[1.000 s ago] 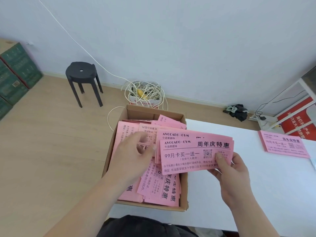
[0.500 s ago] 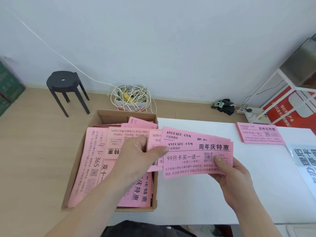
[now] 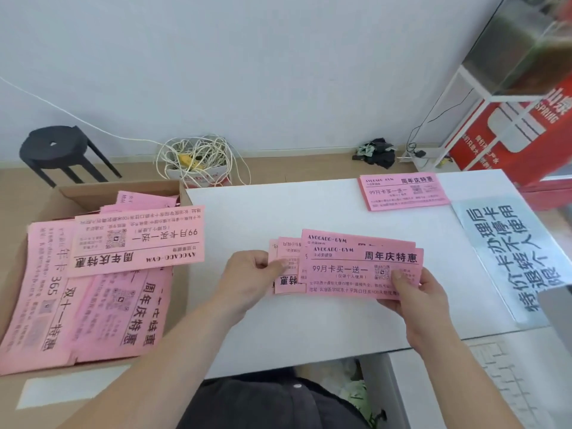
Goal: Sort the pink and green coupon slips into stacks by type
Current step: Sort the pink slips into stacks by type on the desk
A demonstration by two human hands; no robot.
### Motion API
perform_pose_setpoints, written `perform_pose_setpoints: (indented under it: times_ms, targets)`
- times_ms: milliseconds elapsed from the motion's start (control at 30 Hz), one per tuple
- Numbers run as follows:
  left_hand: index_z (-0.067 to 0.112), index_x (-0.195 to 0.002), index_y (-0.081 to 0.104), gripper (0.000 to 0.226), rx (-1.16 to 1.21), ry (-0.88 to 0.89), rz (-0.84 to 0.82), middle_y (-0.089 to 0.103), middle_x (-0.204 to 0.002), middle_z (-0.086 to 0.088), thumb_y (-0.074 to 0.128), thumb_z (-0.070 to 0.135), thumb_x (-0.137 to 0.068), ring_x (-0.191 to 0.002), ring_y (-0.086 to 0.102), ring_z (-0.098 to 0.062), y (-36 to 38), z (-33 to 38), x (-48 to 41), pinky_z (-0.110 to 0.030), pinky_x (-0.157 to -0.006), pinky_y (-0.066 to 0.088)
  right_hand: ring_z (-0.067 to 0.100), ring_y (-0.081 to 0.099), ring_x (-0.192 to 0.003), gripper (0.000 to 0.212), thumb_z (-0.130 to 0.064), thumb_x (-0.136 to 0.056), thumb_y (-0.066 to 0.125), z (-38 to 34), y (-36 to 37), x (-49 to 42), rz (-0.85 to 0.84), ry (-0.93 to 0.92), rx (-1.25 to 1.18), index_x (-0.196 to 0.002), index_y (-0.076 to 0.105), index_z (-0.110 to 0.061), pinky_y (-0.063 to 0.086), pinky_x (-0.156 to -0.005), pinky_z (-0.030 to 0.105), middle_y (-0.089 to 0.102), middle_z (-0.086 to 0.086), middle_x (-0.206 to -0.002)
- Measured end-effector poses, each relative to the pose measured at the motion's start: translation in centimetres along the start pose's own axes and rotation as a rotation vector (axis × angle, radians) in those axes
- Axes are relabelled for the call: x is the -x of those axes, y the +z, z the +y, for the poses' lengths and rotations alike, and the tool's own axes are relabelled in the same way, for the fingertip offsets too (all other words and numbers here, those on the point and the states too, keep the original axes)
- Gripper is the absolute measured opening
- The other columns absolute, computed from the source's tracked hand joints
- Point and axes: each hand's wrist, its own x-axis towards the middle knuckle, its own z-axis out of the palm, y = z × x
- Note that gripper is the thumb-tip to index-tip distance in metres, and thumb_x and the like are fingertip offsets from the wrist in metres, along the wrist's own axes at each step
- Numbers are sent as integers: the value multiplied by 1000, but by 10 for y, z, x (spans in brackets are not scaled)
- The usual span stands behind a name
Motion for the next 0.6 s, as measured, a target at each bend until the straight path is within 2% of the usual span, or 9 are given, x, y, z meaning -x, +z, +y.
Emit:
perform_pose_setpoints:
  times_ms: [67,133,200,267,367,467,533,567,600]
  targets:
    - [-4,-80,59,46,-15,-6,-4,59,-68,-5,74,39,-88,-60,46,-17,15,-14,-3,-29,-58,31,29,74,-95,11,-11,-102,60,15,-3,-5,-9,25,18,-110,68,-15,62,-73,40,76,11,-105]
    - [8,-87,70,28,-57,-17,-25,74,-81,-3,71,36,-88,-72,64,-20,24,-24,-7,-33,-66,46,28,73,-97,11,-11,-102,60,26,-4,-7,-3,32,45,-107,69,-17,63,-78,41,76,8,-105]
    - [20,-92,75,8,-96,-16,-18,78,-89,6,68,23,-91,-85,73,-18,28,-28,-8,-36,-76,56,26,73,-98,11,-13,-102,61,30,-3,-7,-4,22,74,-104,69,-19,61,-85,44,76,5,-103]
    - [20,-91,74,10,-148,5,6,77,-89,5,64,20,-92,-88,73,-23,29,-28,-10,-38,-76,56,23,72,-93,11,-14,-101,61,29,-3,-8,18,13,116,-100,69,-21,61,-82,41,76,2,-99]
    - [19,-92,69,12,-204,30,53,73,-90,2,57,17,-97,-88,68,-27,24,-27,-12,-38,-72,54,24,66,-79,11,-15,-99,60,28,-9,-12,115,-48,244,-90,66,-18,55,-70,35,71,4,-89]
    - [19,-91,64,13,-303,62,65,70,-89,1,54,19,-100,-83,64,-27,8,-27,-18,-37,-71,53,27,60,-73,15,-21,-98,62,28,-19,-20,157,-105,396,-85,63,-13,49,-66,37,68,10,-86]
    - [21,-90,62,13,-385,83,53,69,-88,2,55,22,-101,-82,63,-24,-2,-26,-25,-36,-73,52,29,64,-87,12,-23,-98,61,28,-21,-26,143,-115,453,-99,65,-11,48,-68,35,69,8,-96]
    - [22,-93,64,10,-404,92,51,70,-90,3,56,23,-100,-84,64,-22,-5,-24,-29,-36,-75,52,31,64,-101,22,-25,-97,62,28,-21,-28,147,-113,494,-115,63,-12,50,-77,38,67,8,-110]
    - [23,-98,65,6,-391,96,60,72,-92,4,60,25,-99,-86,67,-20,-8,-22,-32,-36,-76,54,32,58,-117,41,-28,-95,63,28,-20,-30,165,-119,564,-134,56,-14,51,-90,43,61,10,-128]
